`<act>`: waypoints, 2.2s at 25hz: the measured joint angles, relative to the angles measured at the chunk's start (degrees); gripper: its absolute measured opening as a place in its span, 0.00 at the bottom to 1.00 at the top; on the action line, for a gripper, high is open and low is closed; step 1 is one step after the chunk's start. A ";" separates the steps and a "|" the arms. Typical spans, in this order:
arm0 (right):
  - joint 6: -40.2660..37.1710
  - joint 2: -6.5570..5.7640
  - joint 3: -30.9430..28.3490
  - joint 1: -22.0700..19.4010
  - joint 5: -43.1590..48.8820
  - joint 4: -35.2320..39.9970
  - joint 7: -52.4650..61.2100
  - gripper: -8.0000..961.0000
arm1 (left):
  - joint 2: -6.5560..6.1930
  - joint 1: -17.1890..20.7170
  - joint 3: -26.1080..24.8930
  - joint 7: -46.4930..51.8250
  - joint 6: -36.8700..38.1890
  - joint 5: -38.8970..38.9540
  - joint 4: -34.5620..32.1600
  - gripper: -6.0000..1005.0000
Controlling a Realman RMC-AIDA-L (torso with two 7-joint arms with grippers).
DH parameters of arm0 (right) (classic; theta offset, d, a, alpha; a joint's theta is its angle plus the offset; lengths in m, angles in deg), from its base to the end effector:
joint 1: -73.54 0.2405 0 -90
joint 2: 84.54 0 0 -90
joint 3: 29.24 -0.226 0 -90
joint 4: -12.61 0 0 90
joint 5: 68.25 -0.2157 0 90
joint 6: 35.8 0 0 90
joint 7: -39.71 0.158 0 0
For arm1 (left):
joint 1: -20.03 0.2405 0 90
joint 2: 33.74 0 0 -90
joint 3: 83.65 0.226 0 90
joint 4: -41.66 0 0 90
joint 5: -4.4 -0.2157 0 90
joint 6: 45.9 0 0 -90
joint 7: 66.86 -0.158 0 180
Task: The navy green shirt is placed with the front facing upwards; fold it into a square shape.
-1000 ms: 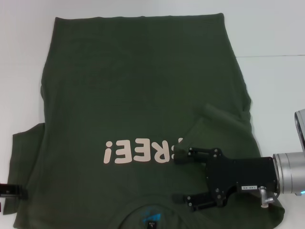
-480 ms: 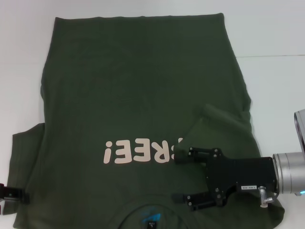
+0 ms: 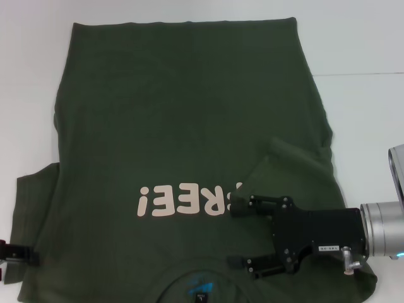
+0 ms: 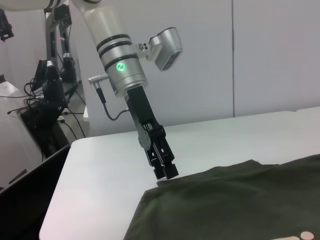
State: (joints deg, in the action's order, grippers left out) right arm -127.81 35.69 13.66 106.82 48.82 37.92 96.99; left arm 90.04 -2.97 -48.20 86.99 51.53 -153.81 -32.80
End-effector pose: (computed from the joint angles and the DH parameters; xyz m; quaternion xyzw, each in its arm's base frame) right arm 0.2242 0.2907 -0.0513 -0.9654 0.0742 0.2456 0.0464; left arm -0.3128 0.2782 0.0808 -0.6617 -0.7166 0.0321 0.2181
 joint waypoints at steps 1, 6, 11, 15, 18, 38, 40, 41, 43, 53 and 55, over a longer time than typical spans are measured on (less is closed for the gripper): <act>0.00 0.00 0.00 0.01 0.00 0.00 0.03 0.96 | 0.02 0.03 0.00 -0.01 -0.11 0.00 0.01 0.87; -0.03 0.00 0.00 0.10 0.00 -0.09 0.08 0.96 | 0.05 0.07 0.03 -0.07 -0.39 0.01 0.09 0.87; -0.06 0.00 0.00 0.21 0.00 -0.09 0.10 0.96 | -0.02 -0.05 0.05 -0.11 -0.47 0.01 0.16 0.87; -0.10 0.00 0.00 0.23 0.00 -0.13 0.15 0.96 | -0.02 -0.05 0.06 -0.13 -0.89 0.01 0.41 0.87; -0.09 0.00 0.00 0.27 0.00 -0.17 0.18 0.96 | -0.03 -0.04 0.06 -0.13 -1.04 -0.03 0.75 0.87; 0.04 0.00 0.00 0.56 0.00 -0.18 0.20 0.96 | -0.06 -0.06 0.06 0.05 -1.11 -0.02 1.69 0.87; 0.10 0.00 0.00 0.57 0.00 -0.18 0.20 0.96 | -0.06 -0.07 0.06 0.05 -1.11 -0.01 1.70 0.87; 0.11 0.00 0.00 0.58 0.00 -0.18 0.20 0.96 | -0.05 -0.09 0.06 0.05 -1.11 0.02 1.70 0.87; 0.14 0.00 0.00 0.62 0.00 -0.18 0.20 0.96 | 0.01 -0.17 0.06 -0.04 -1.11 0.42 1.70 0.87; 0.18 0.00 0.00 0.65 0.00 -0.18 0.20 0.96 | 0.02 -0.54 0.06 -0.11 -1.10 0.63 2.28 0.87; 0.18 0.00 -0.01 0.65 0.00 -0.18 0.20 0.96 | 0.00 -0.55 0.06 -0.12 -1.10 0.63 2.38 0.87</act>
State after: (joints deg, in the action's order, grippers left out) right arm -127.64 35.69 13.65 107.47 48.81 37.75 97.19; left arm 90.04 -3.52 -48.15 86.87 50.43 -153.18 -30.42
